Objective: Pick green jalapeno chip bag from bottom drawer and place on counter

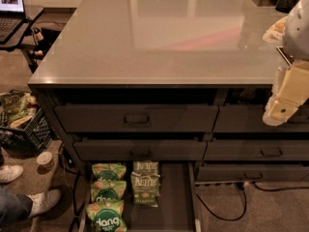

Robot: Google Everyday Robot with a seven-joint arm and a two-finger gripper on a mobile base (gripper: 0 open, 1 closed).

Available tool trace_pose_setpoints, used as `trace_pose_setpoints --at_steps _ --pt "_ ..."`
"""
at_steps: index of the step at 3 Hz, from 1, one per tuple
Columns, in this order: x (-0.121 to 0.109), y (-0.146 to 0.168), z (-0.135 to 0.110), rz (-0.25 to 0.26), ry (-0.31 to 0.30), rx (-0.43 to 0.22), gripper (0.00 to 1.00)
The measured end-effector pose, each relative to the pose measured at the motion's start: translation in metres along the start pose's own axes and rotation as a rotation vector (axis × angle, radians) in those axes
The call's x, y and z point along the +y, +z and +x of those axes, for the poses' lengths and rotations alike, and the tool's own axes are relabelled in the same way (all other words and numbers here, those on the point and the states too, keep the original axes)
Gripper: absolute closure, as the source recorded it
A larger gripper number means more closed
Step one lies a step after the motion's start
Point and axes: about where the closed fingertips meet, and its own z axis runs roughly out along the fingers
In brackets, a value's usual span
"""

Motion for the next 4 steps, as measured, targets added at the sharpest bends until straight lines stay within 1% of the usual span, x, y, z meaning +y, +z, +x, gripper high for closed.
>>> trace_pose_setpoints --at_steps 1,2,3,4 --pt "0.005 0.000 0.000 0.006 -0.002 -0.014 0.00" --pt "0.034 0.020 -0.011 -0.020 -0.036 -0.032 0.00" --pt "0.074 0.077 -0.013 -0.117 -0.051 -0.032 0.00" --pt "0.107 0.139 -0.010 -0.220 -0.063 -0.016 0.00"
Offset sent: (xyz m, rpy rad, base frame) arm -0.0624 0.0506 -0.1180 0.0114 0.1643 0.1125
